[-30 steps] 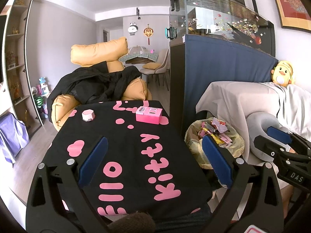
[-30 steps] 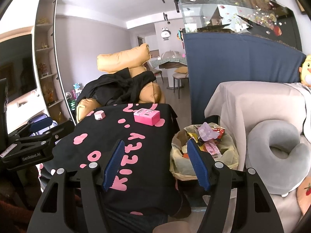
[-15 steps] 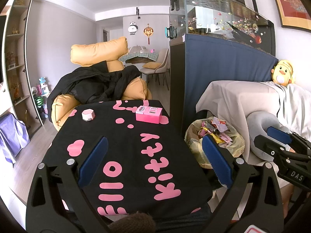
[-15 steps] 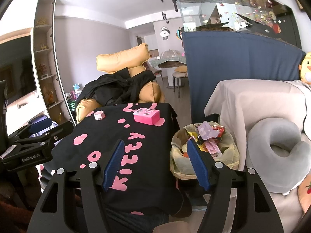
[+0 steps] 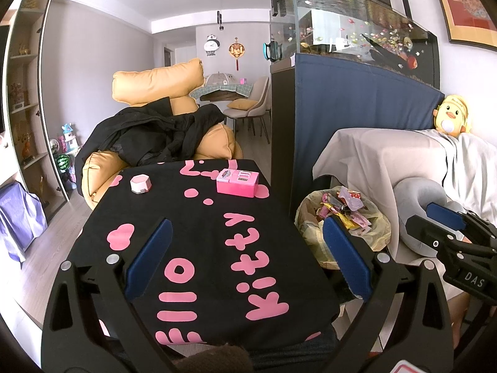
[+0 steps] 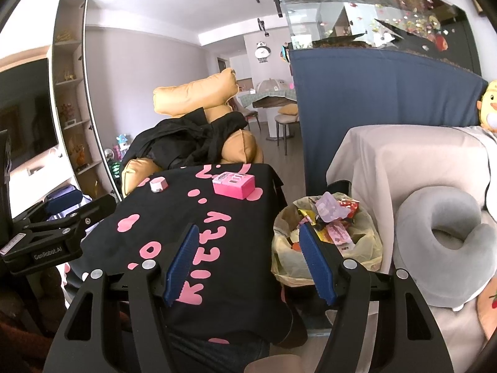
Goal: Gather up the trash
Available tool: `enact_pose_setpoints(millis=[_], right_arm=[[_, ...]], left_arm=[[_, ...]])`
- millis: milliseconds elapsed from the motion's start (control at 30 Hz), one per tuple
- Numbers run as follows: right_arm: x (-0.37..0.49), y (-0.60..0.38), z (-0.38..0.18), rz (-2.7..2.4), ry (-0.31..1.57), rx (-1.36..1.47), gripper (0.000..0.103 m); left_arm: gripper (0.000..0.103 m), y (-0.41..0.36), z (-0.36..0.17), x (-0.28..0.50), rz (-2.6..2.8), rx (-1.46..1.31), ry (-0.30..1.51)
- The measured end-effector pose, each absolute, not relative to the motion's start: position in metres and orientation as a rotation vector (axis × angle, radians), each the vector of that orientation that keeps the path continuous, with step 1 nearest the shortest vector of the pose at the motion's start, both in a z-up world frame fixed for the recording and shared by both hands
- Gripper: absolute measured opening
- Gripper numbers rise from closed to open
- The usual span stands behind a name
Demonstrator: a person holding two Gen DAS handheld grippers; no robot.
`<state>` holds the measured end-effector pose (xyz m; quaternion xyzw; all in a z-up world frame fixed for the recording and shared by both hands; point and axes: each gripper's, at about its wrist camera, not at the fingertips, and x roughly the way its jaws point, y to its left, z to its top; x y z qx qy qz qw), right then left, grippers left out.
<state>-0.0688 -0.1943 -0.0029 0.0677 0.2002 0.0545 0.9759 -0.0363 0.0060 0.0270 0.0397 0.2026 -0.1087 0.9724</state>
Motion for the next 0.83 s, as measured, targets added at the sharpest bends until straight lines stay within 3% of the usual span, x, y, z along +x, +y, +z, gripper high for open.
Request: enact_pose_setpoints(millis=[833], right_arm=[[-0.0642, -0.1954, -0.0057, 0.096, 0.426, 0.130, 0.063]], left_arm=[[0.093, 0.0139, 0.0201, -0.0307, -0.236, 0.074, 0.443]])
